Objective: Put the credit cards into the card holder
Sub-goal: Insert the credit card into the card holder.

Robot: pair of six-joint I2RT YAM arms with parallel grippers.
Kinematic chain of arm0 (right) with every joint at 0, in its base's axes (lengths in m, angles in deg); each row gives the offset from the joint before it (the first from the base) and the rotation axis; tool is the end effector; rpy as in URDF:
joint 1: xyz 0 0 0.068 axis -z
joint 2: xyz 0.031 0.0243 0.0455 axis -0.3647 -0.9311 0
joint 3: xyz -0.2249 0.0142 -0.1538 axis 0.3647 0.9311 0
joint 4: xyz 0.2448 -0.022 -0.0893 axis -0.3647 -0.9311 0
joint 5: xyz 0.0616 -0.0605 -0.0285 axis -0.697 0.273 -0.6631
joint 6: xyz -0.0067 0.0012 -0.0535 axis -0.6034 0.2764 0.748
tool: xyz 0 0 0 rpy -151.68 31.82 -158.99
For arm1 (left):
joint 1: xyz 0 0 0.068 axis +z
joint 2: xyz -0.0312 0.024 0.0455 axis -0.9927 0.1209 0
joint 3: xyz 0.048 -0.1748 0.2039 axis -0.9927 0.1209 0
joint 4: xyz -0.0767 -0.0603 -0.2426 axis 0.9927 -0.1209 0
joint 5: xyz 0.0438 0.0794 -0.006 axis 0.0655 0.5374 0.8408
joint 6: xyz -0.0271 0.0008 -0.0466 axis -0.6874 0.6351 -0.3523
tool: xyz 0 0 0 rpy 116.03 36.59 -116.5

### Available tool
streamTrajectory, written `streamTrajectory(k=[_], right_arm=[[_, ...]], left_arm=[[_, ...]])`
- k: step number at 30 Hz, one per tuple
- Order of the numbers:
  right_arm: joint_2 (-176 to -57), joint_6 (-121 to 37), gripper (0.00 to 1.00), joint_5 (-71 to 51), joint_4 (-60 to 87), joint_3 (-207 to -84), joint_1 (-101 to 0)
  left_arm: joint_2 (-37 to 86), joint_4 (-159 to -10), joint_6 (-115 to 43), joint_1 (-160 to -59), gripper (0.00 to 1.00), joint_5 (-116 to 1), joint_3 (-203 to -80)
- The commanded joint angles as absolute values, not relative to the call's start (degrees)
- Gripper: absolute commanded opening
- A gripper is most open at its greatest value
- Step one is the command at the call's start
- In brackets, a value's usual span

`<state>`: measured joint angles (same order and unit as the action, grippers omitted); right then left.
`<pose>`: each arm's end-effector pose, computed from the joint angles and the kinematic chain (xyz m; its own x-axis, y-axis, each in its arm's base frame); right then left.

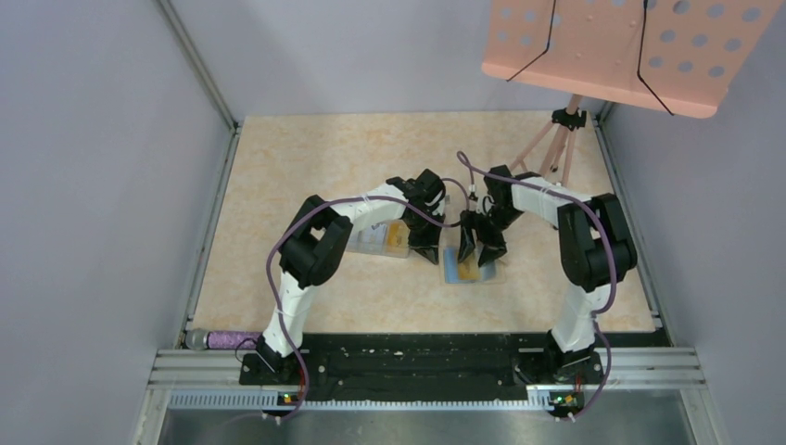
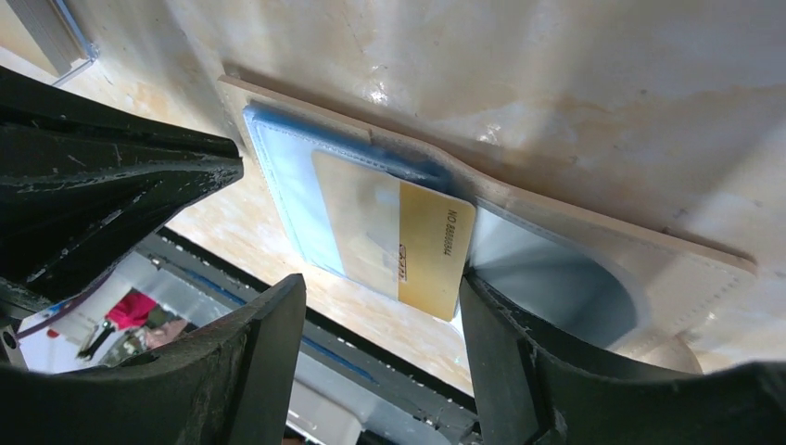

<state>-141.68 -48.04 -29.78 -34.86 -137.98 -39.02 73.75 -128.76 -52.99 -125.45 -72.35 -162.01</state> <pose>0.3078 0.1152 0.1575 -0.9929 -0.1056 0.0541 -0.0687 0.8837 0.4631 0.3156 -0.3068 0.1529 -0.9579 0.2776 -0.0737 0.2792 0.8397 -0.4658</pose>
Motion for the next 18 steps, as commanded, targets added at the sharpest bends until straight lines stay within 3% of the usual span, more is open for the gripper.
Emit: streamTrajectory(k=[1, 7, 15, 18], right_arm=[[-143.4, -47.3, 0.61, -33.6, -34.0, -138.1, -40.3], [-144.7, -47.6, 0.52, -37.8, -33.9, -139.9, -41.0], [-145.6, -47.8, 0.29, -40.0, -33.9, -141.9, -41.9], [-145.7, -47.9, 0.27, -39.9, -34.1, -142.0, -41.9]], left_arm=[[74.2, -127.4, -53.2, -125.7, 0.0, -72.9, -163.9], [73.8, -127.2, -53.2, -125.7, 0.0, -72.7, -163.8], [72.6, -127.1, -53.1, -125.6, 0.0, -71.6, -164.0], [71.4, -127.3, -53.0, -125.6, 0.0, -70.5, -164.3]])
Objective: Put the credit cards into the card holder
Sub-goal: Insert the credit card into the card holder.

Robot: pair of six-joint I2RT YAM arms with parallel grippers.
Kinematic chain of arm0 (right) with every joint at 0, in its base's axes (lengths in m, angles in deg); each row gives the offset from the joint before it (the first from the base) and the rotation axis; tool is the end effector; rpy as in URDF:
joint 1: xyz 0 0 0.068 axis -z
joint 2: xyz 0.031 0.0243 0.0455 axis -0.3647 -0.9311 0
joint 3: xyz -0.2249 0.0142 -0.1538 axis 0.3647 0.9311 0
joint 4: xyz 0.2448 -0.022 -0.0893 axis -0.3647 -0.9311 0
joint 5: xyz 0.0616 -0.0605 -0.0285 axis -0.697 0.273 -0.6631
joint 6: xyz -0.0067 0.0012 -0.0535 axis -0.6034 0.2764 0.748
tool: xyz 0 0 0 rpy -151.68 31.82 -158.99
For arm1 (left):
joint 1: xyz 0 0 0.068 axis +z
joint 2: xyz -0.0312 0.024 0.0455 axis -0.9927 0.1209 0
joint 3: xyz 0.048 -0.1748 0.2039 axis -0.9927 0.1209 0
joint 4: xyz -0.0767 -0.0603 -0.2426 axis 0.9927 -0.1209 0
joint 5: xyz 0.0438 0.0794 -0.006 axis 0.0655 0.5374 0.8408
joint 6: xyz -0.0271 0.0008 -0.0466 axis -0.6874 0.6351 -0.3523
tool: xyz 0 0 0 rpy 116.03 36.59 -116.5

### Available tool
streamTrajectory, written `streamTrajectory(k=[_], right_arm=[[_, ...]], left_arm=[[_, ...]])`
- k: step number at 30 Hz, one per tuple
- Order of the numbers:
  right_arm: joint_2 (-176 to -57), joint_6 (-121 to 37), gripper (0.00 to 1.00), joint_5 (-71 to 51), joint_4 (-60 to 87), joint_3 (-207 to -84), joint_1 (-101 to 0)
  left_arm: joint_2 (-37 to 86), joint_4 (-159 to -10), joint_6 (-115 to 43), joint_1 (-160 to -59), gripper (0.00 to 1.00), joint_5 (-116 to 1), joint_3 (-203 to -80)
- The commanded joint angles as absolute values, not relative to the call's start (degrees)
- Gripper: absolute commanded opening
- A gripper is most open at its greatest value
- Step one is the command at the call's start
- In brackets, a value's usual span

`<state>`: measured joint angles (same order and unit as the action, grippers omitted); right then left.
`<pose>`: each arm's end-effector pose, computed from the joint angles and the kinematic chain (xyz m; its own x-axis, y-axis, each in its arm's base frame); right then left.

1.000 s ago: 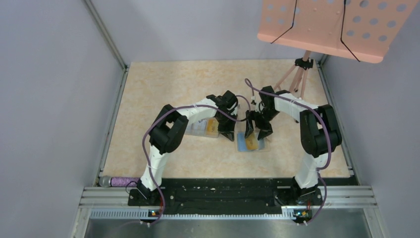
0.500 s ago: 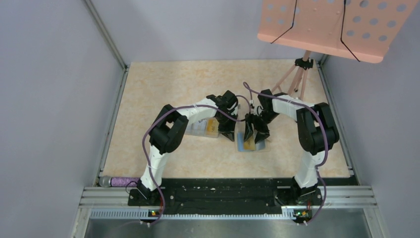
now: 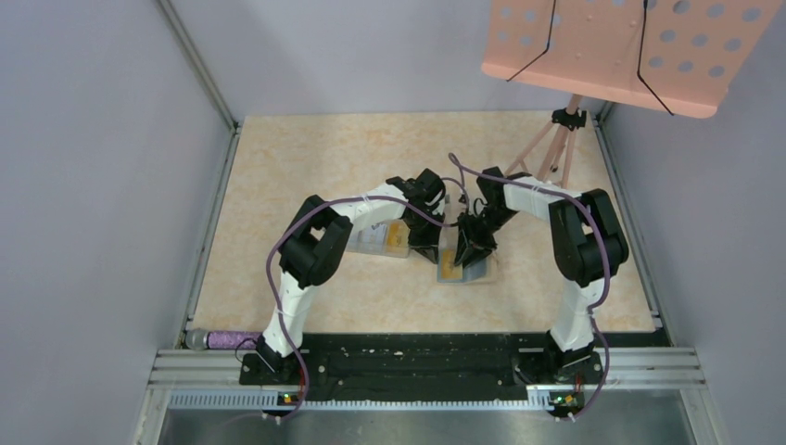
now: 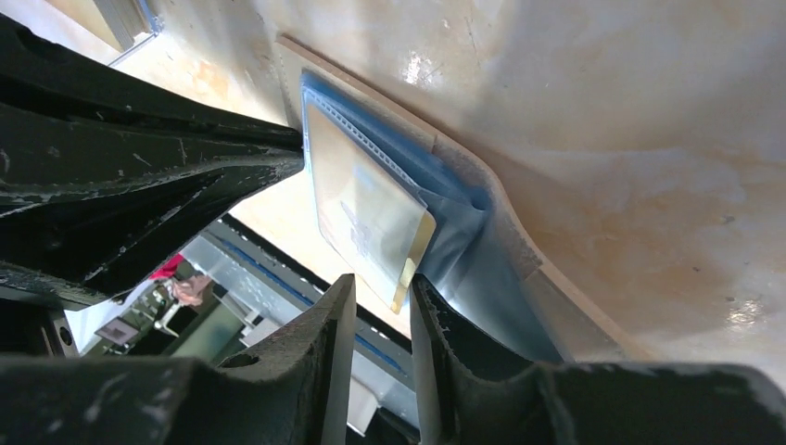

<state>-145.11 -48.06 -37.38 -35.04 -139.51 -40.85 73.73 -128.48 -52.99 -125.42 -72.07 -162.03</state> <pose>0.3098 0.1313 0.1474 -0.9818 -0.1510 0.1153 -0.0600 0.8225 0.5655 0.3163 -0.3069 0.1532 -0.9578 0.2757 -0.0808 0.2810 0.8401 -0.4640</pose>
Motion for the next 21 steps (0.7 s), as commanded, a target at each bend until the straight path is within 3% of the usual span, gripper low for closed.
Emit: streamTrajectory(k=[1, 3, 8, 12, 14, 21], right_arm=[[-145.6, -47.8, 0.27, -39.5, -34.3, -142.1, -41.9], [-145.4, -47.6, 0.29, -37.9, -35.2, -142.3, -41.9], [-143.9, -46.7, 0.47, -34.3, -37.3, -142.8, -41.9], [-142.6, -46.0, 0.5, -32.8, -38.2, -143.2, -41.9], [-142.2, -45.9, 0.46, -32.8, -38.0, -143.2, -41.9], [-143.6, -46.2, 0.09, -33.5, -35.5, -141.1, -41.9]], left_arm=[[70.9, -127.5, -52.9, -125.6, 0.02, -69.9, -164.4], [69.6, -127.9, -52.8, -125.6, 0.09, -68.7, -164.6], [66.7, -128.7, -52.8, -125.4, 0.21, -66.7, -165.4], [65.6, -128.6, -53.5, -125.1, 0.3, -67.8, -165.5], [65.6, -128.1, -54.2, -124.8, 0.33, -69.8, -165.2], [64.9, -117.5, -60.8, -122.3, 0.39, -81.0, -157.9]])
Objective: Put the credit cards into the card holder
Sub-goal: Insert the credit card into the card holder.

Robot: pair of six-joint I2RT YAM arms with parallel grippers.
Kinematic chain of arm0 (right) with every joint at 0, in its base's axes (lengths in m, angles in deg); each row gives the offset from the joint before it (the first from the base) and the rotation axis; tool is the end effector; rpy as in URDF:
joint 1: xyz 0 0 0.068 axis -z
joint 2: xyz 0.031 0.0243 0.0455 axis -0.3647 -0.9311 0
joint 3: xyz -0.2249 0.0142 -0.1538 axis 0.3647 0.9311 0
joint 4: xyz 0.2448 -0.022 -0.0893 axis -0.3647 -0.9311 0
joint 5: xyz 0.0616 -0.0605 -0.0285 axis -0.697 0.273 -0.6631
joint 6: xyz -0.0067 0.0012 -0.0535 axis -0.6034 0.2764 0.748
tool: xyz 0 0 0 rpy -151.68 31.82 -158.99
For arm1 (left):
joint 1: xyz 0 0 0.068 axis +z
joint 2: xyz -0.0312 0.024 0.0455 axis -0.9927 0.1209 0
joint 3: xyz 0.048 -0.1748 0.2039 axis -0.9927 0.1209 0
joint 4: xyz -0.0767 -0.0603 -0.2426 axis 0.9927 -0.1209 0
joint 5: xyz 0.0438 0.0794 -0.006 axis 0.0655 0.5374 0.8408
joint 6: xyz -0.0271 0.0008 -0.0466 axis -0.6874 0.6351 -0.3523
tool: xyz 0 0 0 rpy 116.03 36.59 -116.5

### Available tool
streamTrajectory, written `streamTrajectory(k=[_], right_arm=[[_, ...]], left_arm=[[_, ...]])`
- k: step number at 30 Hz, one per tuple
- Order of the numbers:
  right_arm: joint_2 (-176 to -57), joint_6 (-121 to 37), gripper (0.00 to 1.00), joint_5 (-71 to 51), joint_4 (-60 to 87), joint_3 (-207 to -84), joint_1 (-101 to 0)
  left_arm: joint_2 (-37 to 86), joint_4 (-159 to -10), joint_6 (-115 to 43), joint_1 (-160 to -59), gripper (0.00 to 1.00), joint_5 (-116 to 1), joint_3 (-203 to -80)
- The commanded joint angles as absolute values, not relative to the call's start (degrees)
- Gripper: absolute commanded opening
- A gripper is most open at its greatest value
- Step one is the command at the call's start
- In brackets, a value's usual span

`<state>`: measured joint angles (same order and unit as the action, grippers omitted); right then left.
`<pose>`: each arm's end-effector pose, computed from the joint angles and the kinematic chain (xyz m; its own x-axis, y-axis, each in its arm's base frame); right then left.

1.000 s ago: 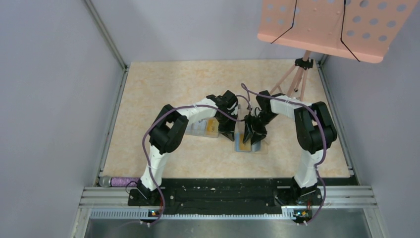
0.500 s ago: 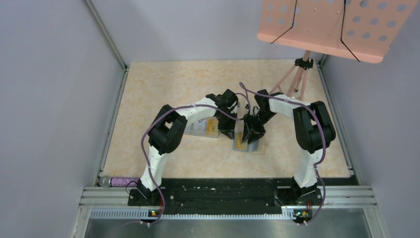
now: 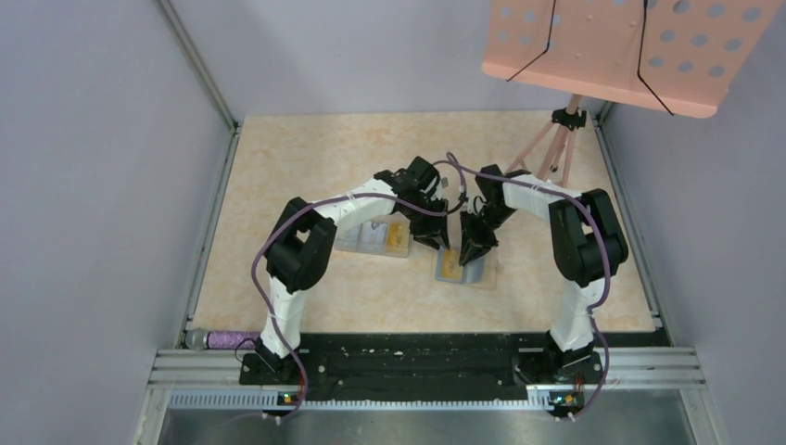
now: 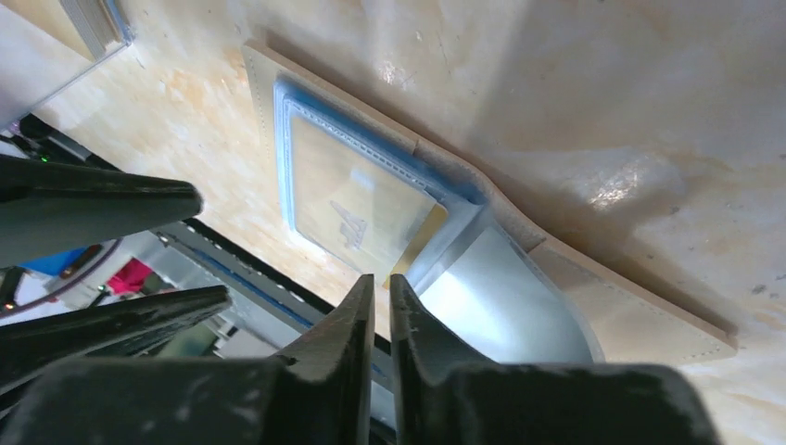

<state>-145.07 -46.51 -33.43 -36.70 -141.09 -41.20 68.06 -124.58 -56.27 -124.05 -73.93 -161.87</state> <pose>0.3124 0.1323 0.1526 -0.9811 -0.1719 0.0891 -0.1030 0.8529 0.5118 0.3228 -0.3001 0.1972 -0.9627 0.2002 -0.1818 0.2684 0.7901 -0.5511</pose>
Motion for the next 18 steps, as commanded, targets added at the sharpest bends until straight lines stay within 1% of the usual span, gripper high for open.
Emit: streamTrajectory(k=[1, 2, 18], right_arm=[[-143.7, -46.4, 0.03, -33.3, -35.1, -140.7, -41.9], [-143.9, -46.5, 0.0, -33.0, -34.8, -140.3, -41.9], [-146.2, -46.3, 0.0, -29.2, -34.1, -138.3, -41.9]], left_arm=[[64.7, -116.0, -61.6, -122.0, 0.4, -81.7, -156.8], [64.8, -115.2, -62.1, -121.7, 0.41, -82.4, -156.1], [69.4, -113.6, -63.2, -121.4, 0.4, -85.7, -155.2]])
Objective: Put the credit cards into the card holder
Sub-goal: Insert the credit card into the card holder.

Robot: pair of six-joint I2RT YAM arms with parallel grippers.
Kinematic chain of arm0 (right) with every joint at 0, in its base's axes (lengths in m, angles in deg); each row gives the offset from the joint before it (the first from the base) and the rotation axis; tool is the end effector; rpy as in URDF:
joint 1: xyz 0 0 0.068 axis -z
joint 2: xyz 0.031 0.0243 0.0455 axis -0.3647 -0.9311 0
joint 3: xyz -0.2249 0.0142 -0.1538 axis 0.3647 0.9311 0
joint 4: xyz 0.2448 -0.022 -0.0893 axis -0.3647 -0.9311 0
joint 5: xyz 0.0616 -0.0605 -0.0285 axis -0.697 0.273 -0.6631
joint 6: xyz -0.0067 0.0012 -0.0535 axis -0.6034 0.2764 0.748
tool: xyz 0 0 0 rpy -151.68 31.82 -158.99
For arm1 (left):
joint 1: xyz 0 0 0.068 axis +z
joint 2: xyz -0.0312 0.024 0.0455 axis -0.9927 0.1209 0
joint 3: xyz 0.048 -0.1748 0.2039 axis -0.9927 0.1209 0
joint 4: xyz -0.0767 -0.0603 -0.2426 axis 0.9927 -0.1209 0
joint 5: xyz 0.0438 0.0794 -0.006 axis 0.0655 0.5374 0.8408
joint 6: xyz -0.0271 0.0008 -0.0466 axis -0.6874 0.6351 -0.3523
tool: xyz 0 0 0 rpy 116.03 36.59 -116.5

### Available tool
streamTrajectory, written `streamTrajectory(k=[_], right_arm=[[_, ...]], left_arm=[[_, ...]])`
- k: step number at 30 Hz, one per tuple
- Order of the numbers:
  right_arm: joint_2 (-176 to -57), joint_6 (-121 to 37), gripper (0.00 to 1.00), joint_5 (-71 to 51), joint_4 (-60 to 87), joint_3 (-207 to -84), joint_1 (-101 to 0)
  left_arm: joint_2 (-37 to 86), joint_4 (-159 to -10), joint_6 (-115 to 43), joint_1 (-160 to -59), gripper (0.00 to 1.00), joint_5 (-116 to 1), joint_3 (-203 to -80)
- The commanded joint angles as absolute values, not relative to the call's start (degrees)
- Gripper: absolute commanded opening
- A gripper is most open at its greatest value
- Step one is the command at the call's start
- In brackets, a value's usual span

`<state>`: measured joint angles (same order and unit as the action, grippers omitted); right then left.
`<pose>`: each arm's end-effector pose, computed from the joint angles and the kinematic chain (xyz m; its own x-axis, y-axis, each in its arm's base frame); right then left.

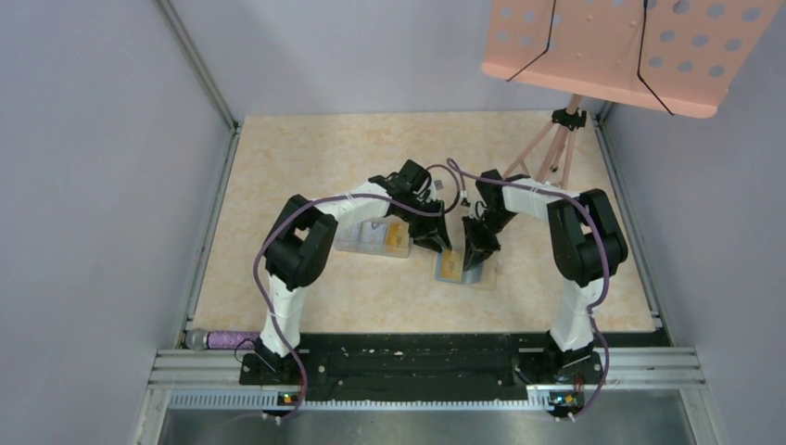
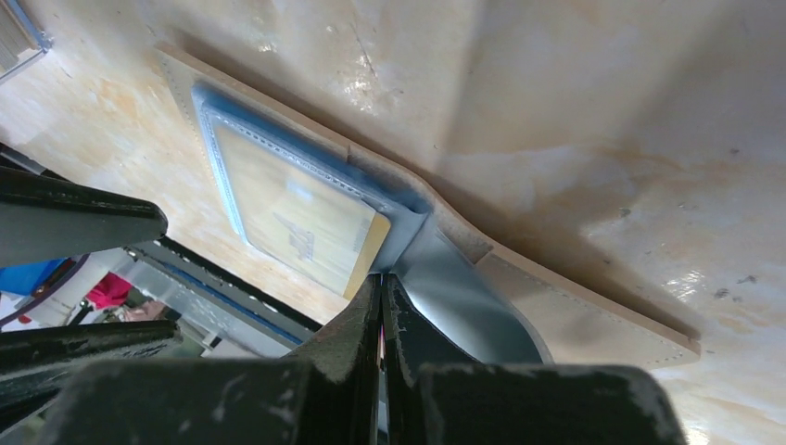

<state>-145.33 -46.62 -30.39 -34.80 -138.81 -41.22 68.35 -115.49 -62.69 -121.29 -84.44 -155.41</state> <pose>0.3082 0.1292 0.1412 -0.9820 -0.1653 0.0918 -0.1046 0.8794 0.4644 0.3299 -0.2858 0.1728 -0.9889 0.1332 -0.0660 0.1414 0.7064 -0.6935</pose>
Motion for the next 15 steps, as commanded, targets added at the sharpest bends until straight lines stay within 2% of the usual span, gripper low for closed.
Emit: streamTrajectory(k=[1, 15], right_arm=[[-146.2, -46.3, 0.0, -29.0, -34.1, -138.3, -41.9], [-146.8, -46.4, 0.0, -28.8, -33.4, -136.9, -42.0]], left_arm=[[69.5, -114.0, -63.2, -121.4, 0.4, -85.4, -155.3], [72.0, -114.8, -63.0, -121.6, 0.38, -85.4, -155.5]])
